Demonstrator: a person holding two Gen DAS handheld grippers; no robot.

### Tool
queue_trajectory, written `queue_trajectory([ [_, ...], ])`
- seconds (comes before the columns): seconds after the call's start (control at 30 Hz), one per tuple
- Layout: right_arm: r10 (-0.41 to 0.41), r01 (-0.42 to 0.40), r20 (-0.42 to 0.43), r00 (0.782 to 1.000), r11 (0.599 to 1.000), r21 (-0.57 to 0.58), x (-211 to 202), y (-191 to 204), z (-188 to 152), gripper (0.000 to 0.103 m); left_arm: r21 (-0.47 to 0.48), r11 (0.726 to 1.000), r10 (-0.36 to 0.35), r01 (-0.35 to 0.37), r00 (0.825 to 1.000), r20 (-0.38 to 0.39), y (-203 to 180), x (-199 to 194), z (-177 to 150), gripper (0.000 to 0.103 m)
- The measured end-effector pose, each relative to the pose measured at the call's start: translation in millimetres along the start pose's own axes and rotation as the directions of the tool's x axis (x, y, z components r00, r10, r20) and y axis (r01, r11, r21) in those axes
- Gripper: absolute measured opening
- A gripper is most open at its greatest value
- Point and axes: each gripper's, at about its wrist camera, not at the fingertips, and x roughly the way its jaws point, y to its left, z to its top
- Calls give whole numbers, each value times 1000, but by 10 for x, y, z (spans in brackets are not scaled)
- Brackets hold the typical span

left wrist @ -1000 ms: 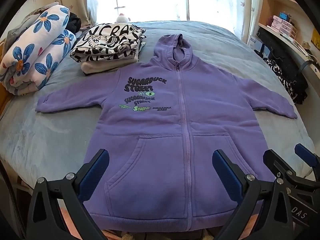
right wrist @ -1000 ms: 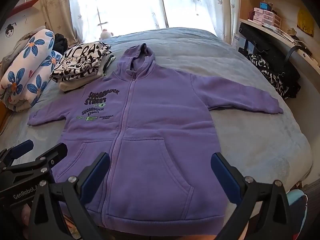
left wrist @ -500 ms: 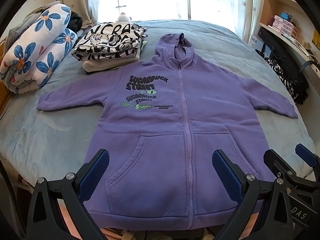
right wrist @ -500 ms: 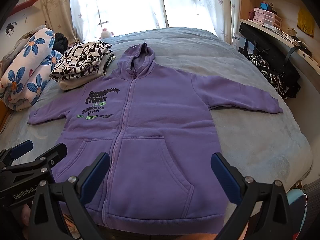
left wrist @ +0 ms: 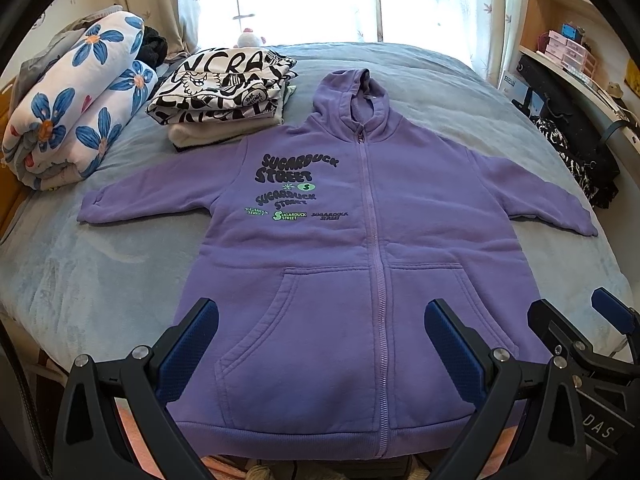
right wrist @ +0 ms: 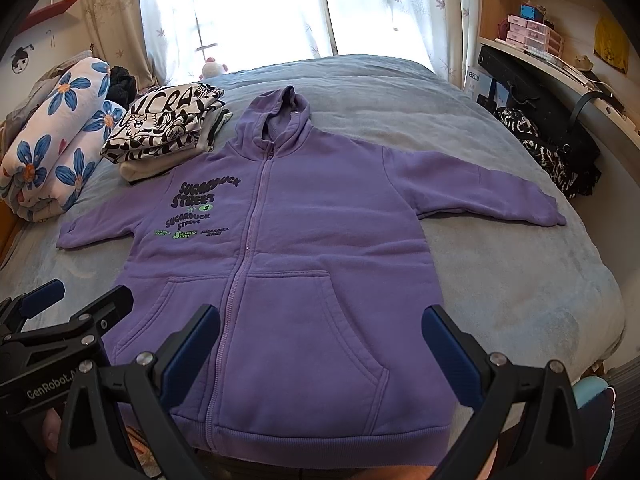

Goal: Fold large clothes

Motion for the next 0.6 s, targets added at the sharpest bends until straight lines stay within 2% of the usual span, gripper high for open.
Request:
queue_trajectory([
  [0.6,5,-5,-3,1000,1000,3,29,33,-50,101,10,1000,22,-22,1000,10,-28,-32,-8,102],
])
